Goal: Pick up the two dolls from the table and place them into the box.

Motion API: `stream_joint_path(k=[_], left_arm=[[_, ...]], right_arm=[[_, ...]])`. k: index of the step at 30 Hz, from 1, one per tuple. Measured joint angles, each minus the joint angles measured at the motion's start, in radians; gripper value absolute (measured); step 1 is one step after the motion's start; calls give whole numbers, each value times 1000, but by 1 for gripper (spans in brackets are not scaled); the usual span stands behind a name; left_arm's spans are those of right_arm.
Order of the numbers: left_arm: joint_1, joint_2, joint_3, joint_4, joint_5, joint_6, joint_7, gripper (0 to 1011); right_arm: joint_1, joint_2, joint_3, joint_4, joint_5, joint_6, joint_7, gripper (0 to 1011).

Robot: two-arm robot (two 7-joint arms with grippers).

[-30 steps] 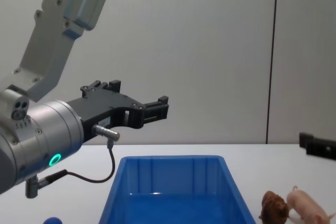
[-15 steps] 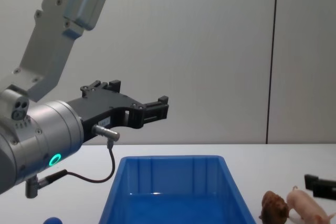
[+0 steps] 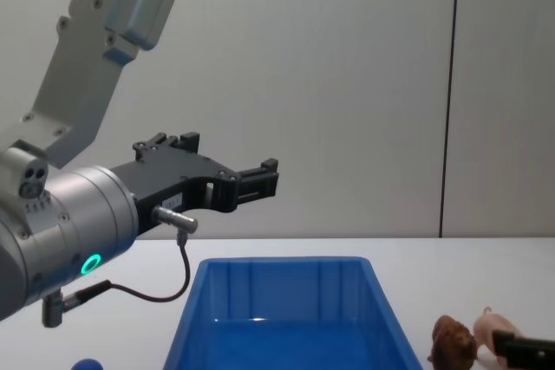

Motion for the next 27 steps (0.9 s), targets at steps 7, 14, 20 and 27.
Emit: stream_joint_path(k=[7, 14, 20, 27], left_arm=[[0, 0, 0, 0, 0, 0, 0, 1001], [0, 0, 0, 0, 0, 0, 0, 1001], [0, 0, 0, 0, 0, 0, 0, 1001], [0, 0, 0, 0, 0, 0, 0, 1001]], right_arm=[[12, -10, -7, 29, -10, 12, 9, 1001], [24, -19, -12, 57, -17, 21, 14, 1001], [38, -29, -16, 84, -21, 25, 18, 1001], [57, -41, -21, 115, -26, 30, 20, 880]])
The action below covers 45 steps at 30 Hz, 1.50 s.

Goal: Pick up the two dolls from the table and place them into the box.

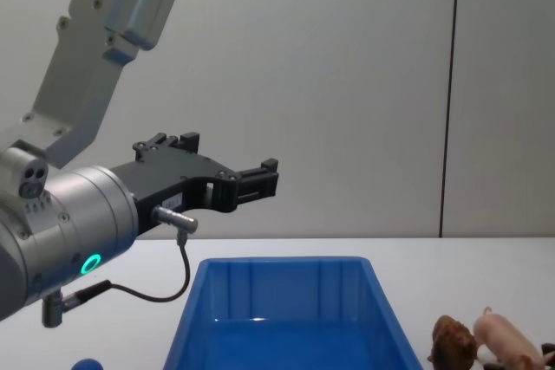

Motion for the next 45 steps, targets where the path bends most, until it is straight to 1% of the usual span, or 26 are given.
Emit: stream_joint_path(k=[2, 4, 6, 7, 10, 11, 13, 15, 18, 26, 34, 39, 45], left_arm=[[0, 0, 0, 0, 0, 0, 0, 1001], [0, 0, 0, 0, 0, 0, 0, 1001], [0, 0, 0, 0, 0, 0, 0, 1001], [0, 0, 0, 0, 0, 0, 0, 1000], [0, 0, 0, 0, 0, 0, 0, 1001], [0, 0, 0, 0, 0, 0, 0, 1001], [0, 0, 0, 0, 0, 0, 0, 1001], [0, 0, 0, 0, 0, 0, 0, 1001], [0, 0, 0, 0, 0, 0, 0, 1001], [0, 0, 0, 0, 0, 0, 0, 1001], [0, 0, 0, 0, 0, 0, 0, 1000], [0, 0, 0, 0, 0, 0, 0, 1001], [0, 0, 0, 0, 0, 0, 0, 1001]], right_arm=[[6, -4, -1, 10, -1, 1, 1, 854], [11, -7, -2, 17, -1, 1, 1, 779], [16, -11, -4, 25, -2, 2, 1, 726], [18, -13, -4, 29, -2, 2, 1, 673], [24, -16, -5, 37, -3, 0, 1, 601], [25, -18, -5, 40, -3, -1, 0, 545], [28, -19, -5, 42, -5, -4, -1, 503], [30, -21, -5, 44, -8, -11, -6, 425], [34, -22, -6, 44, -14, -24, -14, 371], [45, -27, -5, 27, -43, -73, -39, 363], [65, -33, -4, -4, -70, -109, -41, 363], [99, -46, -9, -30, -94, -128, -9, 363], [134, -63, -17, -44, -107, -129, 36, 363]])
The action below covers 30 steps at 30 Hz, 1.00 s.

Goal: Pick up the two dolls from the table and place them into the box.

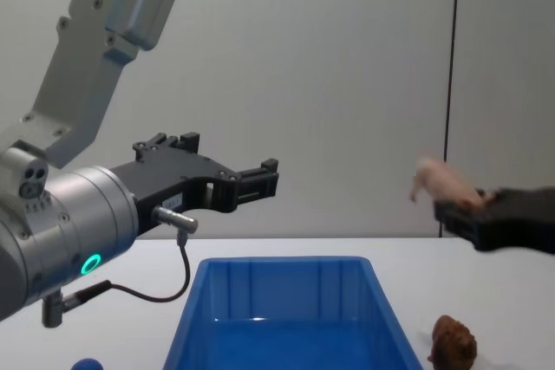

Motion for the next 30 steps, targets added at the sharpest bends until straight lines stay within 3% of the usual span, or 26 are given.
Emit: stream_joint_path(k=[12, 21, 25, 27, 30], left_arm=[[0, 0, 0, 0, 0, 0, 0, 1000], [0, 0, 0, 0, 0, 0, 0, 1001], [0, 0, 0, 0, 0, 0, 0, 1001], [0, 0, 0, 0, 0, 0, 0, 1000], [0, 0, 0, 0, 0, 0, 0, 1000]], right_arm=[[83, -56, -37, 18, -9, 65, 128, 363], [115, -89, -66, 51, -5, 122, 189, 366], [121, -98, -75, 62, -2, 139, 208, 455], [124, -101, -80, 69, 0, 149, 216, 564], [125, -102, -82, 72, 3, 153, 219, 601]])
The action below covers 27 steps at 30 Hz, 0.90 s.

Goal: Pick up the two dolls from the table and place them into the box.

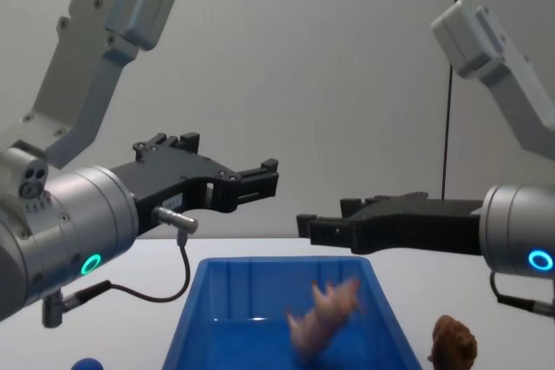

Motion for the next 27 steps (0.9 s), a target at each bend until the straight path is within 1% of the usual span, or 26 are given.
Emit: stream_joint_path(k=[1, 4, 6, 8, 9, 12, 14, 17, 18, 20, 21, 23, 24, 27], left_arm=[[0, 0, 0, 0, 0, 0, 0, 1001], [0, 0, 0, 0, 0, 0, 0, 1001], [0, 0, 0, 0, 0, 0, 0, 1001], [0, 0, 0, 0, 0, 0, 0, 1000], [0, 0, 0, 0, 0, 0, 0, 1000], [0, 0, 0, 0, 0, 0, 0, 1000], [0, 0, 0, 0, 0, 0, 0, 1001], [0, 0, 0, 0, 0, 0, 0, 1001], [0, 0, 0, 0, 0, 0, 0, 1001], [0, 0, 0, 0, 0, 0, 0, 1001], [0, 0, 0, 0, 0, 0, 0, 1001], [0, 0, 0, 0, 0, 0, 0, 1001], [0, 0, 0, 0, 0, 0, 0, 1001], [0, 0, 0, 0, 0, 0, 0, 1001]], right_arm=[[0, 0, 0, 0, 1, 1, 0, 661], [-1, 1, -1, 1, 9, 3, -1, 782], [-2, 3, 0, 0, 13, 3, -5, 819], [-7, 7, 3, -5, 21, 0, -16, 891], [-9, 9, 5, -8, 24, -1, -21, 891], [-20, 17, 11, -20, 36, -12, -43, 983], [-29, 25, 17, -31, 45, -22, -62, 1001], [-46, 39, 26, -46, 57, -33, -86, 1001], [-46, 39, 26, -46, 57, -33, -86, 1001], [-65, 55, 38, -66, 69, -44, -112, 1001], [-65, 55, 38, -66, 69, -44, -112, 1001], [-84, 70, 45, -83, 80, -49, -132, 1001], [-84, 70, 45, -83, 80, -49, -132, 1001], [-109, 89, 53, -102, 90, -49, -151, 1001]])
